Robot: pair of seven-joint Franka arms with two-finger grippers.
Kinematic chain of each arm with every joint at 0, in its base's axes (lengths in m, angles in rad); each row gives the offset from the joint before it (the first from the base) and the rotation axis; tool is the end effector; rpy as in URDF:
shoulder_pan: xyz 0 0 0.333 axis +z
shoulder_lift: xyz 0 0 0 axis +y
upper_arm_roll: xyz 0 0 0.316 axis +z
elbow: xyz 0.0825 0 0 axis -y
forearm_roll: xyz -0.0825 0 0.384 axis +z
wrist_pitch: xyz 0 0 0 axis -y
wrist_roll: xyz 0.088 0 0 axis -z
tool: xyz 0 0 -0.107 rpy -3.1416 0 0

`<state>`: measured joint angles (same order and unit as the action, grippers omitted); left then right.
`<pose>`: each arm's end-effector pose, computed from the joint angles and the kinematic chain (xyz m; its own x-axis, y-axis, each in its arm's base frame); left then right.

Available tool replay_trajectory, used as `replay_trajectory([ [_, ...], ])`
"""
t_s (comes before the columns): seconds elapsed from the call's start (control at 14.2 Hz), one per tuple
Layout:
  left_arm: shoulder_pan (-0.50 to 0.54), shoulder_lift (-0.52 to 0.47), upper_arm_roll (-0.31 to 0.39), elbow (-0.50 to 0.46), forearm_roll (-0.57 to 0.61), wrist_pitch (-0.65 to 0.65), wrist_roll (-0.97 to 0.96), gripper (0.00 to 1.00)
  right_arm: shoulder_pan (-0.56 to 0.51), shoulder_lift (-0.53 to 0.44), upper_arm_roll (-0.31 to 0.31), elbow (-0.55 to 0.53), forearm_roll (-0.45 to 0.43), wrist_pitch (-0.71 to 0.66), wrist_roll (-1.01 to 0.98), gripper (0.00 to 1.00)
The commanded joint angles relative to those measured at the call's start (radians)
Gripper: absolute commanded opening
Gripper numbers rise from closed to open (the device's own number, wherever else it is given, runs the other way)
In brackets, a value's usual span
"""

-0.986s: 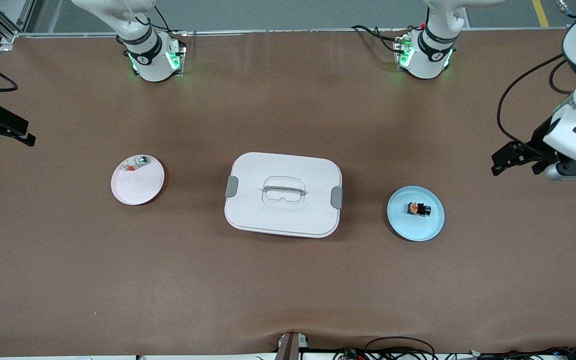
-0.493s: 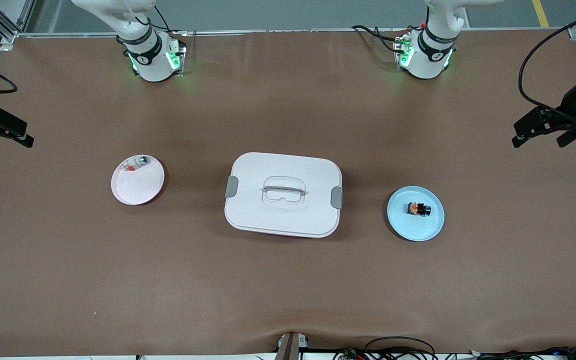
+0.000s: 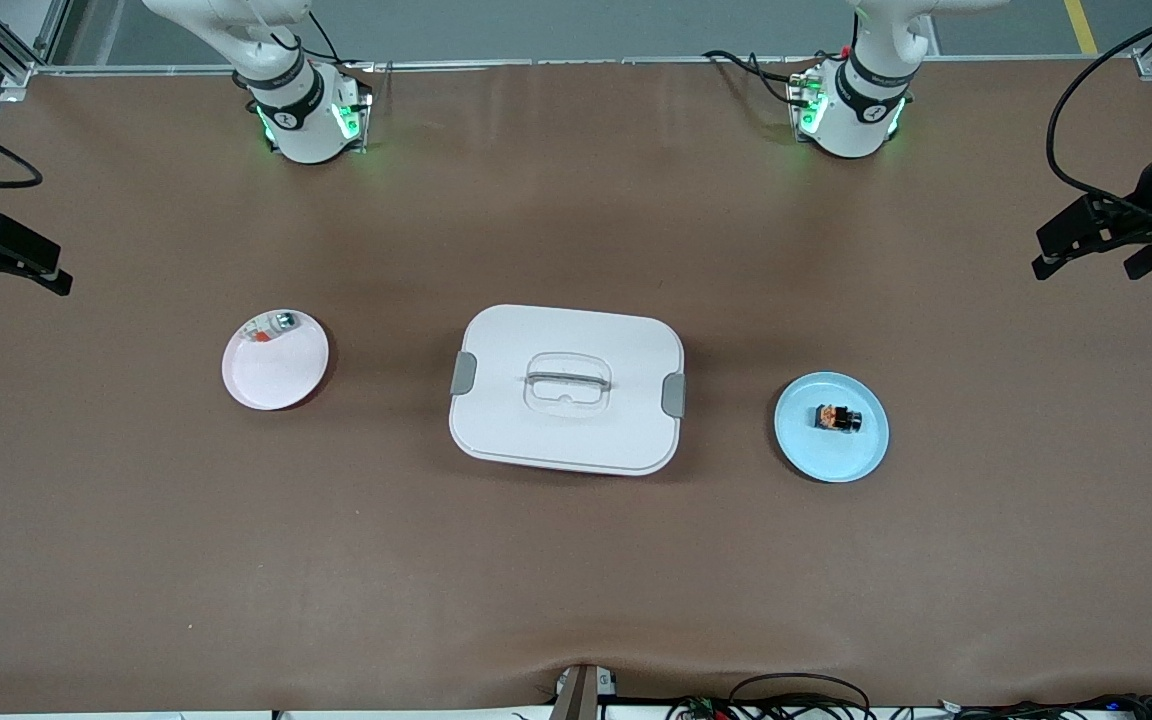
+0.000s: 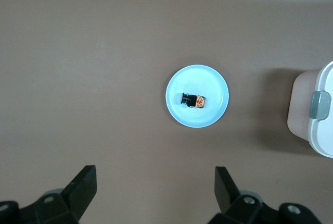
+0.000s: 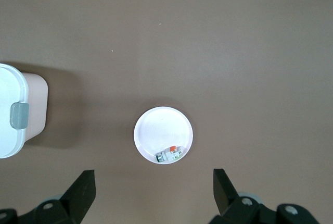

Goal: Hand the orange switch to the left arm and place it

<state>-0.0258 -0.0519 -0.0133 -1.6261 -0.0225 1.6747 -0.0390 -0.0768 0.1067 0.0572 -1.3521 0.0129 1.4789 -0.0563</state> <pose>0.5481 -0.0238 0.6364 0.9950 0.0024 0.0994 -0.0002 -0.9997 0.0257 0.5780 -0.0120 0.6582 0.9991 0.0374 0.0213 0.0378 -0.9991 -0.0177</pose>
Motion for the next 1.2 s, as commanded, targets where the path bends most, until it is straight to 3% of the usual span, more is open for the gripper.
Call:
replay_trajectory([
  [0.0, 0.003, 0.063, -0.004, 0.093, 0.006, -0.033, -0.001, 1.00, -0.003, -0.032, 0.004, -0.033, -0.013, 0.012, 0.015, 1.00],
  [1.13, 0.004, 0.083, 0.000, 0.094, 0.012, -0.058, -0.002, 1.00, 0.029, -0.035, 0.006, -0.033, -0.005, 0.003, 0.078, 1.00],
])
